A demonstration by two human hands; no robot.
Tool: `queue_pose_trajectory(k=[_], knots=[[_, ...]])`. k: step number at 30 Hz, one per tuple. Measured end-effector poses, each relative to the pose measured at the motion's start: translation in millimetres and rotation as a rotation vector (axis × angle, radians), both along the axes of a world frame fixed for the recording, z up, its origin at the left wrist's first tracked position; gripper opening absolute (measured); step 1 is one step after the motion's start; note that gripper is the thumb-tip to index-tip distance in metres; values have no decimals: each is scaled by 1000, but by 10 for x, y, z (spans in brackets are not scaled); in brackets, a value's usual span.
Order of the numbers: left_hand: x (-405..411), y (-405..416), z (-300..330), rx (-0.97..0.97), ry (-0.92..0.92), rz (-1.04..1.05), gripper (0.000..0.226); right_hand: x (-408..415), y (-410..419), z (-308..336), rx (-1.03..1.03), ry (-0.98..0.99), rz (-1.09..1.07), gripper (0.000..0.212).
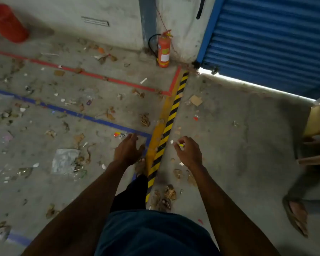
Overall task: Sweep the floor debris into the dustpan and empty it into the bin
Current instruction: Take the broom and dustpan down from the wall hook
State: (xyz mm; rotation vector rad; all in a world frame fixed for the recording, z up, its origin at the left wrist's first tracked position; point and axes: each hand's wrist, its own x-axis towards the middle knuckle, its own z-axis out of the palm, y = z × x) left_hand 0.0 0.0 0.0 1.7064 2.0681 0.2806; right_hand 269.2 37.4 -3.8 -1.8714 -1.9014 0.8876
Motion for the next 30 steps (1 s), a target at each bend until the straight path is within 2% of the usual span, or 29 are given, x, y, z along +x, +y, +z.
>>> queue_pose_trajectory(k=[9, 18, 26, 30], knots=[[-683, 1608, -107, -33, -30, -80, 59, -487, 1439, -139, 14, -52, -74, 25], [-1335, 3144, -56, -102, -112, -134, 62, -1034, 2855, 76, 19, -35, -154, 28], [-1429, 4150, -109, -132, -170, -122, 58, -1225, 3995, 61, 10, -44, -132, 24], [-1423, 4909, -147, -149, -185, -97, 60, -1228, 4739, -30, 16, -32, -110, 25]])
